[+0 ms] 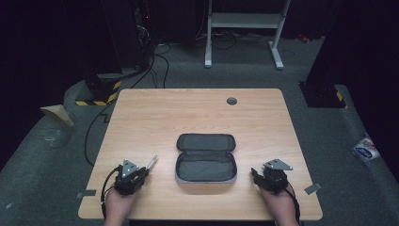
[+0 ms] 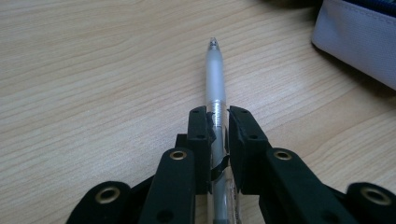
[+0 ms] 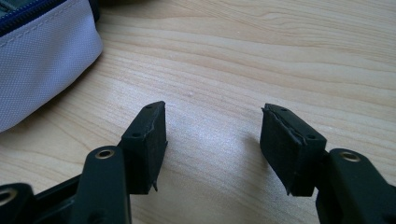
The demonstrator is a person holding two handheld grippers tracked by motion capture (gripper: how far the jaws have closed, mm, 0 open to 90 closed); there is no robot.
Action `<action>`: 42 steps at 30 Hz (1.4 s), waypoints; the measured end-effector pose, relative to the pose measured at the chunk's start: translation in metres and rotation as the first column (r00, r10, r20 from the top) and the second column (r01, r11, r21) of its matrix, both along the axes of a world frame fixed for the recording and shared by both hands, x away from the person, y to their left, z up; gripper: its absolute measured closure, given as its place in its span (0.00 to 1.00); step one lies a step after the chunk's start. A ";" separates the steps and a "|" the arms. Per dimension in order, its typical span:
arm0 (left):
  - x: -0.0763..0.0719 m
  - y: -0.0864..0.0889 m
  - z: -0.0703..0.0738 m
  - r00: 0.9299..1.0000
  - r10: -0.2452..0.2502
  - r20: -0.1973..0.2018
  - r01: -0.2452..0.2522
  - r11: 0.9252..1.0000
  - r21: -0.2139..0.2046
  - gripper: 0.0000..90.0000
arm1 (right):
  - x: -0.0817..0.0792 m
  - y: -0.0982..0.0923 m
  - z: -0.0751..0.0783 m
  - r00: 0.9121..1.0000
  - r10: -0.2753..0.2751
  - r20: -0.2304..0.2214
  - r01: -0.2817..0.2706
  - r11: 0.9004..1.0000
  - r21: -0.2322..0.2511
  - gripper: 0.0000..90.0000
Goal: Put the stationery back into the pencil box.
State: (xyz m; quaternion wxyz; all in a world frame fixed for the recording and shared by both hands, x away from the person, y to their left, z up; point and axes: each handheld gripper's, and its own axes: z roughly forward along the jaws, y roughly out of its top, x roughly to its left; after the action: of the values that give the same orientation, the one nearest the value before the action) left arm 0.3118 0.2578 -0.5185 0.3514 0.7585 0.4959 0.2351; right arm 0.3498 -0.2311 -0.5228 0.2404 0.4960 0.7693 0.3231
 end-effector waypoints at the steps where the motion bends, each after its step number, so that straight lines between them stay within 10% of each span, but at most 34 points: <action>1: 0.000 -0.001 0.000 1.000 -0.001 0.005 0.001 1.000 0.002 0.88 | 0.000 0.000 0.000 1.000 0.000 0.000 0.000 1.000 0.000 0.45; 42: -0.024 -0.029 0.050 0.967 -0.111 0.228 0.131 0.989 -0.073 0.88 | 0.000 0.000 0.000 1.000 0.005 -0.001 -0.005 1.000 0.002 0.45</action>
State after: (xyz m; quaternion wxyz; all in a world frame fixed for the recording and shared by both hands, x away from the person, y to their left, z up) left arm 0.2879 0.2287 -0.4687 0.4513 0.7401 0.4159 0.2751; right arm 0.3500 -0.2315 -0.5228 0.2388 0.4944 0.7704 0.3241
